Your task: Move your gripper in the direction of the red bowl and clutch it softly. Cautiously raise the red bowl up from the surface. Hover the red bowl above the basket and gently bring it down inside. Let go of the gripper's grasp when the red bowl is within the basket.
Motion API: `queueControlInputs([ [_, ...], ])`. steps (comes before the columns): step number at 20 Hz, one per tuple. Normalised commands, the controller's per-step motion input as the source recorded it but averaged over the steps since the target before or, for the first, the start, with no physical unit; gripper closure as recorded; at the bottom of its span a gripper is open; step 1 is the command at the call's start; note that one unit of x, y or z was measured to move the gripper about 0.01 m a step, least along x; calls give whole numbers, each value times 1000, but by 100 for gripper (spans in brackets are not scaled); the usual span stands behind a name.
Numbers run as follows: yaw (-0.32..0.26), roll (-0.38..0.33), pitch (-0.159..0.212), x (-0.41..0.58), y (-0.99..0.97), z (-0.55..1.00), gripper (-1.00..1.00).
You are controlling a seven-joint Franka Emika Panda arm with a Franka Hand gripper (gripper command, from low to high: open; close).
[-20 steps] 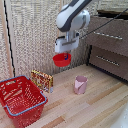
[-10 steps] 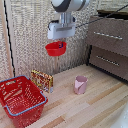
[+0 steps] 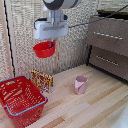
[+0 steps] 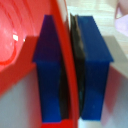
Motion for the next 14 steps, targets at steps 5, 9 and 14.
queueControlInputs([
  [5, -143, 0, 14, 43, 837, -224, 100],
  [9, -131, 0, 5, 31, 866, -346, 100],
  [14, -106, -24, 0, 79, 894, -581, 100],
])
